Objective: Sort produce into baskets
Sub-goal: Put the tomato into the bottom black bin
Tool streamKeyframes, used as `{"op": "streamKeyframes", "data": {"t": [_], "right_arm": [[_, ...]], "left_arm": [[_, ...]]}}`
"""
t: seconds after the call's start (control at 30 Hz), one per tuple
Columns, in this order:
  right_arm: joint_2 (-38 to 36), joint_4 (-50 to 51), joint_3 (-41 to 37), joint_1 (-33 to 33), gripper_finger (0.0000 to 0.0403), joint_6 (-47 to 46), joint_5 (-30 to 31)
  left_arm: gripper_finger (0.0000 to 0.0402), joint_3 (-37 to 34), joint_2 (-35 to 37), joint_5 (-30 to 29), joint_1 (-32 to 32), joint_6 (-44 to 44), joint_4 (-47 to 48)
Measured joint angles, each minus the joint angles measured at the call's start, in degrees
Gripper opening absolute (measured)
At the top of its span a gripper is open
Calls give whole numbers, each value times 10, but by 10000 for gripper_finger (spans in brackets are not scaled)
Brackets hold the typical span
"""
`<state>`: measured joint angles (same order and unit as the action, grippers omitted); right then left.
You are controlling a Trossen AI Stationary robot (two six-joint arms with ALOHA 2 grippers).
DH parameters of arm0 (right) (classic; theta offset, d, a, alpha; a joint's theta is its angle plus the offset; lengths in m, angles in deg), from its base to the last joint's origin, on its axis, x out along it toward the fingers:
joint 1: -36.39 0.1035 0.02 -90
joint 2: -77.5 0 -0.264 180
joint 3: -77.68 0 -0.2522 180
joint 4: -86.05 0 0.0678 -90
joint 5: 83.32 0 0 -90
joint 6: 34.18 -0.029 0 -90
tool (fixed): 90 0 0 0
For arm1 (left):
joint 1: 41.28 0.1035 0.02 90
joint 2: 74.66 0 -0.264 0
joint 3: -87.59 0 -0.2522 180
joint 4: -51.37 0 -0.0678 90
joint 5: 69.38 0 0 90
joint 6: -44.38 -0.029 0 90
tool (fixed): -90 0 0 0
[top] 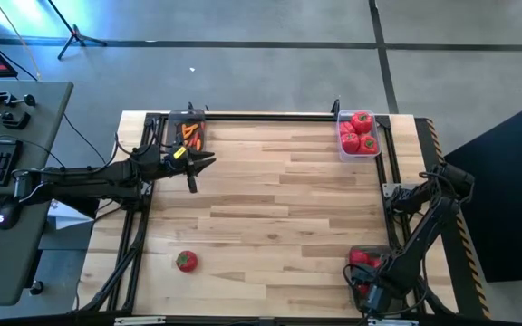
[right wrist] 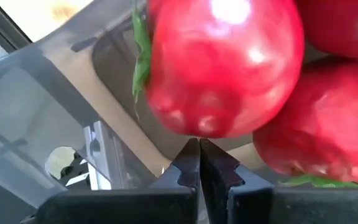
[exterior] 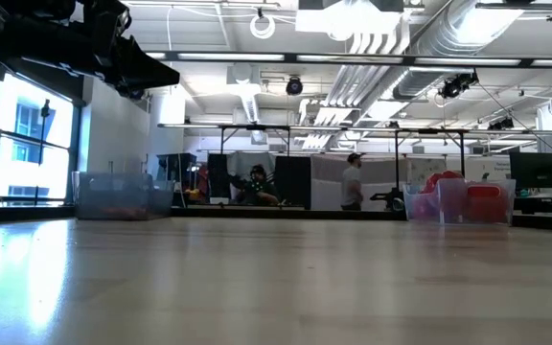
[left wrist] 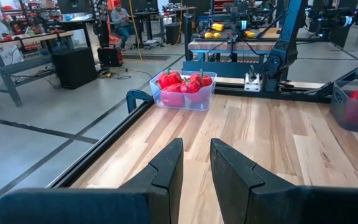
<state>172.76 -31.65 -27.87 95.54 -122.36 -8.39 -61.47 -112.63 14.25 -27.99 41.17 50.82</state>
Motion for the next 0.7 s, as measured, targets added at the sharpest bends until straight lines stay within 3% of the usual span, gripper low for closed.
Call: {"op": "streamKeyframes", "data": {"t": [0.33, 0.7], "right_arm": [[0, 1, 0, 0, 0, 18, 31], [0, 1, 0, 0, 0, 17, 13]], "left_arm": [[66, 0, 0, 0, 0, 0, 0], [66, 0, 0, 0, 0, 0, 0]]}}
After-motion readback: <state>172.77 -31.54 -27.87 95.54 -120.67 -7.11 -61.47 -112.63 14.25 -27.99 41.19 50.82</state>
